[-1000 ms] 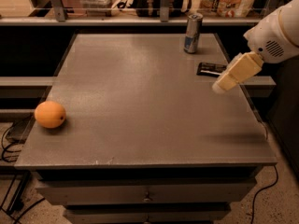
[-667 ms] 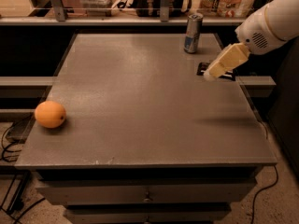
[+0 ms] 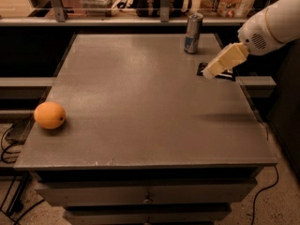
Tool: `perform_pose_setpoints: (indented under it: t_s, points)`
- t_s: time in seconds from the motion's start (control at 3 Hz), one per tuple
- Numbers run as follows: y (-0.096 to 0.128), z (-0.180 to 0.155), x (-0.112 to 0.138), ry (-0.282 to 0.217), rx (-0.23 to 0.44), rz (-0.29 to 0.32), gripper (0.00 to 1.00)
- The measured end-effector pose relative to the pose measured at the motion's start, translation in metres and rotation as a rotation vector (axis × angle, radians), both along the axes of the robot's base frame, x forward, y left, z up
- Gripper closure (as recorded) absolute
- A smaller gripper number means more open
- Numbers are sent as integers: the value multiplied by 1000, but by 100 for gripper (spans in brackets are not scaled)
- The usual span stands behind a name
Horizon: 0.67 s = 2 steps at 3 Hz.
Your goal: Move redbull can near orange
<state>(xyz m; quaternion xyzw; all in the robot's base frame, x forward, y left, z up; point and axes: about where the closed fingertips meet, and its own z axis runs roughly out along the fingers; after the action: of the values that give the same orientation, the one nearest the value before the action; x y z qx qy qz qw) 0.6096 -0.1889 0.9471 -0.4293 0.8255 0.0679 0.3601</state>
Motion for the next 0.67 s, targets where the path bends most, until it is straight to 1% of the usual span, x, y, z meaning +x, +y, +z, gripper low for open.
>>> perform_pose_setpoints:
  t_s: [0.33,0.67]
  points:
    - [3,-12,33,-46,79,-44,0]
    - [4,-15,76,-124,160,-90,0]
